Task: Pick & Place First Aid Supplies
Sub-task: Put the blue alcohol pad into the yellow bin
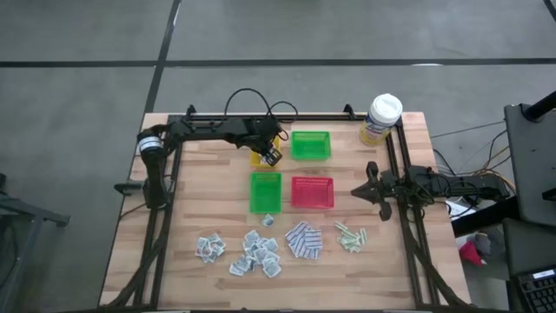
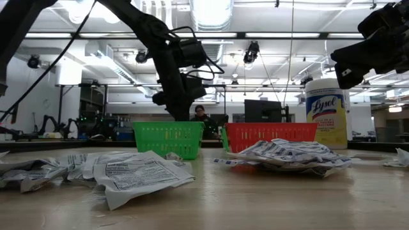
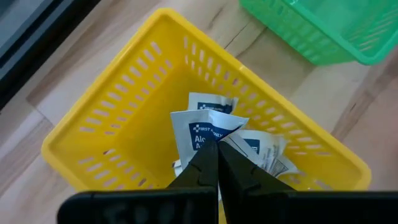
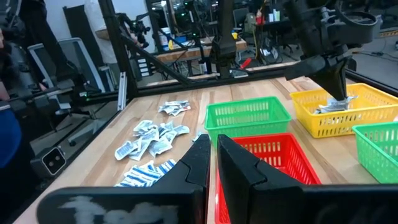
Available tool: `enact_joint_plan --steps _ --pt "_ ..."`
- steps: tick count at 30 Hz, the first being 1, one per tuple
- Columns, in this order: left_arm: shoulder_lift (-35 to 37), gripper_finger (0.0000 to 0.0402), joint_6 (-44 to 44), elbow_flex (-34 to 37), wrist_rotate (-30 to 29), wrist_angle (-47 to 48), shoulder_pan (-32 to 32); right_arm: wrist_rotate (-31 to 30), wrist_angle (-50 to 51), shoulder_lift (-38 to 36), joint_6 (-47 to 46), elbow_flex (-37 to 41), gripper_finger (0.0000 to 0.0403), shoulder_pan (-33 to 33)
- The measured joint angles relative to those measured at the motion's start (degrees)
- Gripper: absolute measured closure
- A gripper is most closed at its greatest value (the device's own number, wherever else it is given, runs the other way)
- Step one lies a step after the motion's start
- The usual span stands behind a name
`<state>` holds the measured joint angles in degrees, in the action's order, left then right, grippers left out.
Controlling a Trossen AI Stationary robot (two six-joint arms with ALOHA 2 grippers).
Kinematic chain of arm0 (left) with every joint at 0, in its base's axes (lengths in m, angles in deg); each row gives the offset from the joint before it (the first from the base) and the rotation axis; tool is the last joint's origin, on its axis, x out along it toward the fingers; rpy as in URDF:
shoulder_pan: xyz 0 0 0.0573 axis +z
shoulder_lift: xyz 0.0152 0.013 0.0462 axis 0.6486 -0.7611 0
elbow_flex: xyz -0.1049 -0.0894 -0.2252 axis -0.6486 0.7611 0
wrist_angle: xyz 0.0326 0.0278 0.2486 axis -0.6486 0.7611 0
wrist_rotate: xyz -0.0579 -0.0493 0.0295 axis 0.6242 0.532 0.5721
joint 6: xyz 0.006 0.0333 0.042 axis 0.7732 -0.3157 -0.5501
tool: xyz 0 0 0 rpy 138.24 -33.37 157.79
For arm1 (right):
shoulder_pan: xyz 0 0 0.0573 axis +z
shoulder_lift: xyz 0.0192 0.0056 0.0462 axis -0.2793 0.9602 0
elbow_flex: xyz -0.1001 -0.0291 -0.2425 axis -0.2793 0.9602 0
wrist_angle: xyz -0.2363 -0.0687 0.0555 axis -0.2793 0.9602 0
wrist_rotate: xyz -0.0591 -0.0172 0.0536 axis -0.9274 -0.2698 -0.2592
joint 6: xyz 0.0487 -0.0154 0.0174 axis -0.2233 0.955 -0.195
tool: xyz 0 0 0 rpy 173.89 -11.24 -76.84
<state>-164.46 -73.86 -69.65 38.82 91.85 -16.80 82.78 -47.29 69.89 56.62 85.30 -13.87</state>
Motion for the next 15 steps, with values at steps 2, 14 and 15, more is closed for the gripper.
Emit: enact_joint_plan --steps 2,14,15 --pt "0.0 0.0401 -0.7 0.0 0.0 0.0 0.0 0.0 0.0 0.0 0.0 0.0 0.0374 0.0" --pt "0.2 0.0302 -4.2 0.0 -0.3 0.3 -0.3 0.0 0.0 0.0 0.0 0.0 0.0374 0.0" --pt "0.6 0.0289 -4.0 -0.1 -1.3 0.8 -0.6 0.0 0.0 0.0 0.0 0.0 0.0374 0.0"
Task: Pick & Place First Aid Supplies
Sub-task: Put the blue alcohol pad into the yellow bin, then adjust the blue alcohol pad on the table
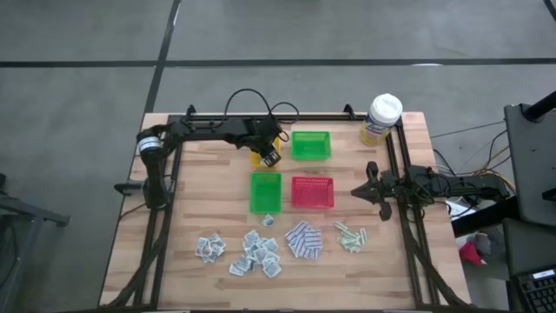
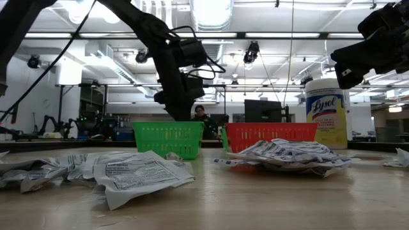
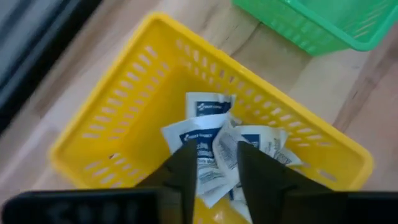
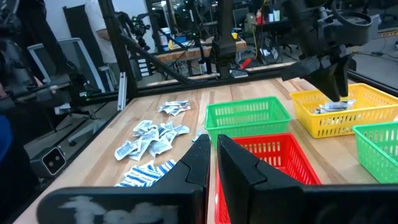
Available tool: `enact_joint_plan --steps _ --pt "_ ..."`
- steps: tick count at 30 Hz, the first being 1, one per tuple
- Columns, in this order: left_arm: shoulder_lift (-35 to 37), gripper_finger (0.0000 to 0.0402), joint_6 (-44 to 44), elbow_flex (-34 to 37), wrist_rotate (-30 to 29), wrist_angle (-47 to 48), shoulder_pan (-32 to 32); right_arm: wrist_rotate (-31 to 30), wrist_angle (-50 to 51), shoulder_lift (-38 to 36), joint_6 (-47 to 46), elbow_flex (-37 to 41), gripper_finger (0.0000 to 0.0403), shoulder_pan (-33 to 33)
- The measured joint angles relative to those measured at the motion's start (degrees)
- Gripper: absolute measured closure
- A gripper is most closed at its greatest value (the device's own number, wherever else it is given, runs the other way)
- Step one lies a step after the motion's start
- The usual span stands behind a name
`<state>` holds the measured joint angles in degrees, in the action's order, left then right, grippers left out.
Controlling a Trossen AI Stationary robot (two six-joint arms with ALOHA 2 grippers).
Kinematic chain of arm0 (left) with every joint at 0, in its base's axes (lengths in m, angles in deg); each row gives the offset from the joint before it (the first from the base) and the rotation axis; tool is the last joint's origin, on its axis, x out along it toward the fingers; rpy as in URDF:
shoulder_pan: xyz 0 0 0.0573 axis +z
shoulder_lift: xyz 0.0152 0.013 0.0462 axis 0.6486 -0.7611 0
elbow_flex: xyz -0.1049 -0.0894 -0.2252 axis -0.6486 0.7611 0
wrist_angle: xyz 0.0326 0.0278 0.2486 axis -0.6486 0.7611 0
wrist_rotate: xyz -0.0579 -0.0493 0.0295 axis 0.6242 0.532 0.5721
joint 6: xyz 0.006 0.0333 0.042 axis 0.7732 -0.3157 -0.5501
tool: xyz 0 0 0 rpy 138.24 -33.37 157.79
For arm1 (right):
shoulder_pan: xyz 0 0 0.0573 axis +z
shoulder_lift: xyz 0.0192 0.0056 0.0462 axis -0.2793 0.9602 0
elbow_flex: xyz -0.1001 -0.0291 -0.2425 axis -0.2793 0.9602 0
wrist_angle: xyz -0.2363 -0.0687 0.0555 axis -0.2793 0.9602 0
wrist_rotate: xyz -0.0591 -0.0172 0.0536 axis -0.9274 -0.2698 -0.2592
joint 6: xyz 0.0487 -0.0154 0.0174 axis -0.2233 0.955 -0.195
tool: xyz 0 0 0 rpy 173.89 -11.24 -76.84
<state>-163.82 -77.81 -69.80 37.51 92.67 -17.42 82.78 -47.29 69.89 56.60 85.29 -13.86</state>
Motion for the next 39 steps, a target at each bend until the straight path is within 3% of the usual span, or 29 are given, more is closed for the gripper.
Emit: enact_joint_plan --steps 5,11,19,25,31,39 --pt "2.9 0.0242 1.5 -2.5 -6.1 6.7 -3.3 0.0 0.0 0.0 0.0 0.0 0.0374 0.0" --pt "7.3 0.0233 10.7 -4.8 -7.8 16.3 -11.6 0.0 0.0 0.0 0.0 0.0 0.0374 0.0" --pt "9.9 0.0234 37.3 -3.5 0.9 21.7 -23.7 0.0 0.0 0.0 0.0 0.0 0.0374 0.0" --pt "9.9 0.0234 49.4 -1.9 7.8 20.3 -29.3 0.0 0.0 0.0 0.0 0.0 0.0374 0.0" --pt "9.7 0.0234 49.7 0.0 8.1 16.7 -33.1 0.0 0.0 0.0 0.0 0.0 0.0374 0.0" --pt "9.7 0.0234 38.6 8.0 8.5 -2.8 -35.8 0.0 0.0 0.0 0.0 0.0 0.0374 0.0"
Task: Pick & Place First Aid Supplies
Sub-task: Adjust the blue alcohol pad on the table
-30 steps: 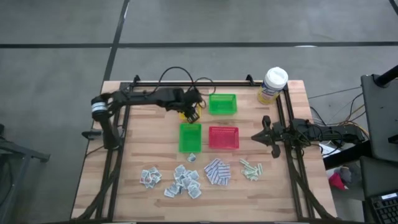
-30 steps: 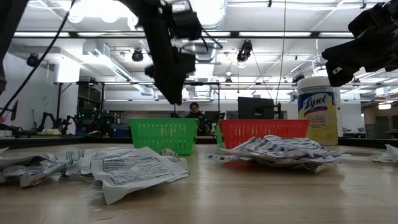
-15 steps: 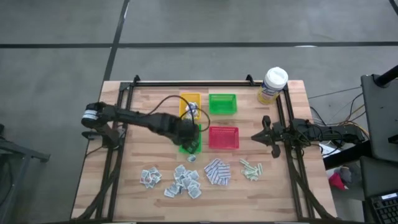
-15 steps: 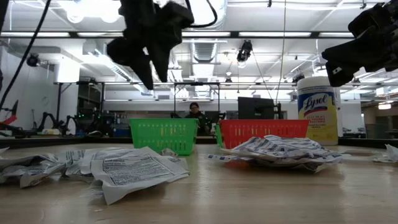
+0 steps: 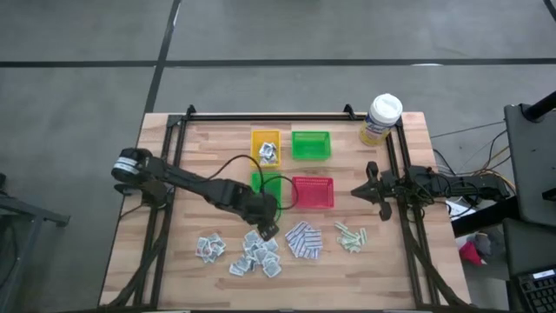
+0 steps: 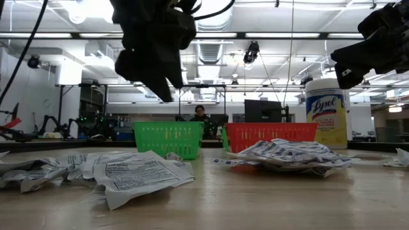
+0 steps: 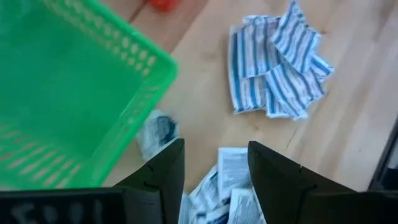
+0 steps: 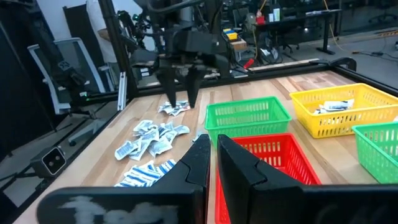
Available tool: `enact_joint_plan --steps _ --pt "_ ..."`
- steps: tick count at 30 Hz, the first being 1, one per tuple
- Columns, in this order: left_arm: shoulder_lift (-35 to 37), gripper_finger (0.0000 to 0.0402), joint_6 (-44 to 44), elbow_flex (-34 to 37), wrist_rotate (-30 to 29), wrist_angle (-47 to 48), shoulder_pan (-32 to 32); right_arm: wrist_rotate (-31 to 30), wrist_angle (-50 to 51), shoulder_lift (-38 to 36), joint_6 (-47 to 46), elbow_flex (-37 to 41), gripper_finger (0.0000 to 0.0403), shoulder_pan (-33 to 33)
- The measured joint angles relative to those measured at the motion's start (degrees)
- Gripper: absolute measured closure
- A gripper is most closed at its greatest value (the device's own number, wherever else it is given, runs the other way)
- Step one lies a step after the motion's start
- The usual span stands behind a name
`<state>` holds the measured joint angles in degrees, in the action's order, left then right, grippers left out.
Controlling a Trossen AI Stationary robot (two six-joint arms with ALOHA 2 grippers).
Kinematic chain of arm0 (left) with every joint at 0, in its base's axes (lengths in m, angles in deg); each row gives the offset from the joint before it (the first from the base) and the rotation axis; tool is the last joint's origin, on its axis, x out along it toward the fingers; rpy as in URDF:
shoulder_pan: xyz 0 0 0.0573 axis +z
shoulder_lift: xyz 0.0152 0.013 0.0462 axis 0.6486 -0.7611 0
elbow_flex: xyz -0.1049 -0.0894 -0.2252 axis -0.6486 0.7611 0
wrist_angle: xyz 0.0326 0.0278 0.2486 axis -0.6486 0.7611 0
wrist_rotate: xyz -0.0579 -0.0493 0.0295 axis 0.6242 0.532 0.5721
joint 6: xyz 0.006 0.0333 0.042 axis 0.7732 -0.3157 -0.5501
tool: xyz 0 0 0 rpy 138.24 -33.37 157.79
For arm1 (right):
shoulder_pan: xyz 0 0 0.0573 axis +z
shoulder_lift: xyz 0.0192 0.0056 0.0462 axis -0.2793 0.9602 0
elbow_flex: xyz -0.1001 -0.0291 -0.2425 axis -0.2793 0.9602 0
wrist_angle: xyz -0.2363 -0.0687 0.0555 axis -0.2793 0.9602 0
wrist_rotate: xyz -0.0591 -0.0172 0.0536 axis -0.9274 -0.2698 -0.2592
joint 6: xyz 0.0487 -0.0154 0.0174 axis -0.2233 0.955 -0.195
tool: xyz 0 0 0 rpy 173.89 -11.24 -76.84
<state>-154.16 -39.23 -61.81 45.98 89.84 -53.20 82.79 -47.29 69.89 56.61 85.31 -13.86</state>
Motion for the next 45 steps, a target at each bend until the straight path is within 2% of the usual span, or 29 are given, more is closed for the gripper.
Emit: enact_joint_plan --steps 8,18,29,45 --pt "0.0 0.0234 2.0 5.7 3.1 -7.0 -1.2 0.0 0.0 0.0 0.0 0.0 0.0374 0.0" --pt "0.0 0.0234 1.8 11.3 1.1 -14.2 -1.2 0.0 0.0 0.0 0.0 0.0 0.0374 0.0" --pt "-0.1 0.0234 1.7 12.1 -2.3 -14.7 -1.2 0.0 0.0 0.0 0.0 0.0 0.0374 0.0" --pt "-0.4 0.0234 4.9 15.4 -2.2 -18.5 -1.6 0.0 0.0 0.0 0.0 0.0 0.0374 0.0"
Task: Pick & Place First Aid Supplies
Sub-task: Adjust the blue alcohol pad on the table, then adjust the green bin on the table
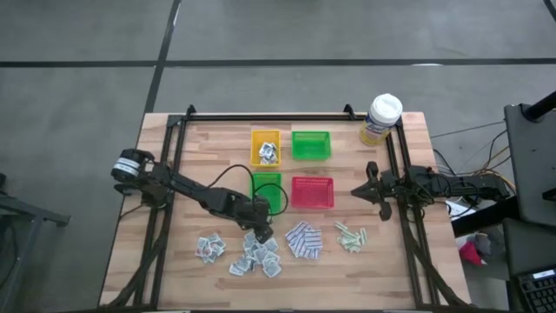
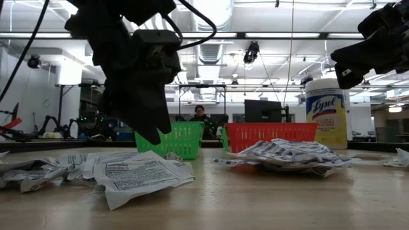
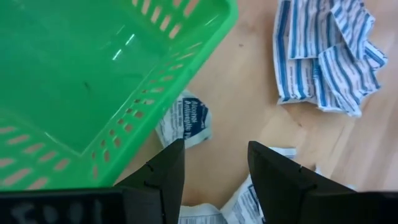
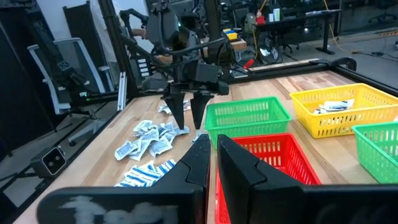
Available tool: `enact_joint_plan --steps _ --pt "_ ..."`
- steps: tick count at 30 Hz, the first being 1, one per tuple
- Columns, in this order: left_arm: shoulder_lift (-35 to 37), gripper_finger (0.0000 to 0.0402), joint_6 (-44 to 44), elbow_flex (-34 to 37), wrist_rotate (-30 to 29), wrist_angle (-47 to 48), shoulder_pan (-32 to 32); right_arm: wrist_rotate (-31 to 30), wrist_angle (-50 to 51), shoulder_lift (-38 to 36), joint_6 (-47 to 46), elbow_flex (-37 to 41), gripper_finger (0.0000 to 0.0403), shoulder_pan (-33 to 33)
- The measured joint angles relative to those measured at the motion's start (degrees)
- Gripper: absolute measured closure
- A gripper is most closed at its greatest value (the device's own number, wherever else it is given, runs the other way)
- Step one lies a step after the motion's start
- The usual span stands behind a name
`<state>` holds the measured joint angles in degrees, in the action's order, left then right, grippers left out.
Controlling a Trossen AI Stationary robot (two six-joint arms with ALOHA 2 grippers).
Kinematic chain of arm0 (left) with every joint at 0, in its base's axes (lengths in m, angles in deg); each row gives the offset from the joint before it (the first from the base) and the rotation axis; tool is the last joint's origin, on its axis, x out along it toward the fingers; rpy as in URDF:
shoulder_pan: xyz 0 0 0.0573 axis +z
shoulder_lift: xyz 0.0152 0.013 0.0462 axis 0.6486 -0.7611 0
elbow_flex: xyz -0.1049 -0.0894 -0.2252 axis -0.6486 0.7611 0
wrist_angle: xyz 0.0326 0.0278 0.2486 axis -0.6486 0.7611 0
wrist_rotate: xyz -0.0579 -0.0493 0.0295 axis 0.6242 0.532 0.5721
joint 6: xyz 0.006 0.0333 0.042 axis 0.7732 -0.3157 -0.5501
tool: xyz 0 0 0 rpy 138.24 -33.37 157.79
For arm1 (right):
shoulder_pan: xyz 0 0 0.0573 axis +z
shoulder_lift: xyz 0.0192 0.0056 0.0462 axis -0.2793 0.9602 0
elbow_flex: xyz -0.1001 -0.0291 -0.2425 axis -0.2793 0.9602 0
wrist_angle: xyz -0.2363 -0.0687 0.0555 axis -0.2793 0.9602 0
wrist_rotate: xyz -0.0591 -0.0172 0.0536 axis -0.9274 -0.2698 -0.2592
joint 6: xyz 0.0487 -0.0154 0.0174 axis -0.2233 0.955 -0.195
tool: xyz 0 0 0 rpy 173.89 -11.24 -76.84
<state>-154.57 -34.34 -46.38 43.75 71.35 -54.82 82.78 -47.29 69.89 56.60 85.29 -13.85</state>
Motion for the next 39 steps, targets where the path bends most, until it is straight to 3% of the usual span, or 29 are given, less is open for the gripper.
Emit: enact_joint_plan --steps 13,18,25,29,34,39 --pt "-5.4 0.0234 0.4 -0.2 0.4 -3.4 0.1 0.0 0.0 0.0 0.0 0.0 0.0374 0.0" --pt "-5.1 0.0234 5.5 -0.2 5.5 -2.0 0.0 0.0 0.0 0.0 0.0 0.0 0.0374 0.0" --pt "-2.2 0.0234 8.4 -0.1 12.9 10.0 -0.2 0.0 0.0 0.0 0.0 0.0 0.0374 0.0" --pt "-0.2 0.0234 8.6 0.1 10.6 18.1 -0.2 0.0 0.0 0.0 0.0 0.0 0.0374 0.0" --pt "3.9 0.0234 8.5 0.2 4.6 21.3 0.0 0.0 0.0 0.0 0.0 0.0 0.0374 0.0" --pt "7.4 0.0234 9.4 0.0 3.5 23.5 0.0 0.0 0.0 0.0 0.0 0.0 0.0374 0.0"
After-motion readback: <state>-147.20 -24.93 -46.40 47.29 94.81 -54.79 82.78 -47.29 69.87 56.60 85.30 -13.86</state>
